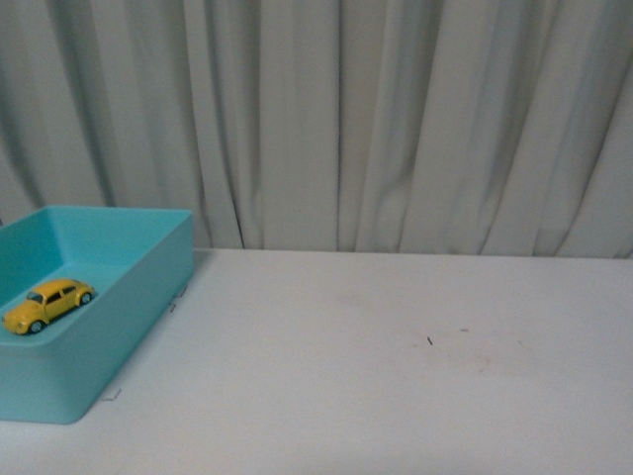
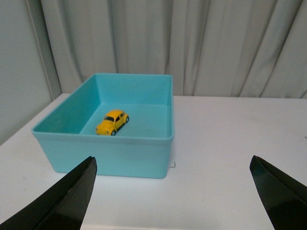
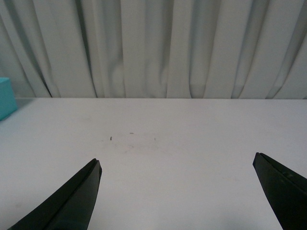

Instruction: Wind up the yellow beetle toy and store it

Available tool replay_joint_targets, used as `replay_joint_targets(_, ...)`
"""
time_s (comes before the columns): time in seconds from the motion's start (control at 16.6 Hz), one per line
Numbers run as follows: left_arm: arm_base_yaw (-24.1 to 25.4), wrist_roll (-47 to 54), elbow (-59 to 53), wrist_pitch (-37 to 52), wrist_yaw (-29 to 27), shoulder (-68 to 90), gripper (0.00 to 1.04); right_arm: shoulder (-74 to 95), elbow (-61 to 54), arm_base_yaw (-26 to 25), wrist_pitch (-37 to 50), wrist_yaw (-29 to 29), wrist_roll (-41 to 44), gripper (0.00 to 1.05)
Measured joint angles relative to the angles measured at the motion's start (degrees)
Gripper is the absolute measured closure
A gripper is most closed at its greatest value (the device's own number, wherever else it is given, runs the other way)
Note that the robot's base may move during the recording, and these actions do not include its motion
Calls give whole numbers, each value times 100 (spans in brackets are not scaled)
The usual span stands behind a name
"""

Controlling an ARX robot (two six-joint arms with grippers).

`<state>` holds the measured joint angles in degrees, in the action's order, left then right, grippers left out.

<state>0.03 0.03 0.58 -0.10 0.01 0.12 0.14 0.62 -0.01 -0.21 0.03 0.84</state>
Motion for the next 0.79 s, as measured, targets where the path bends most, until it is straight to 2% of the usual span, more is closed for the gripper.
replay_joint_targets(0.79, 0, -2, 0, -9, -11, 0, 7, 2, 0, 0, 2, -2, -28, 7)
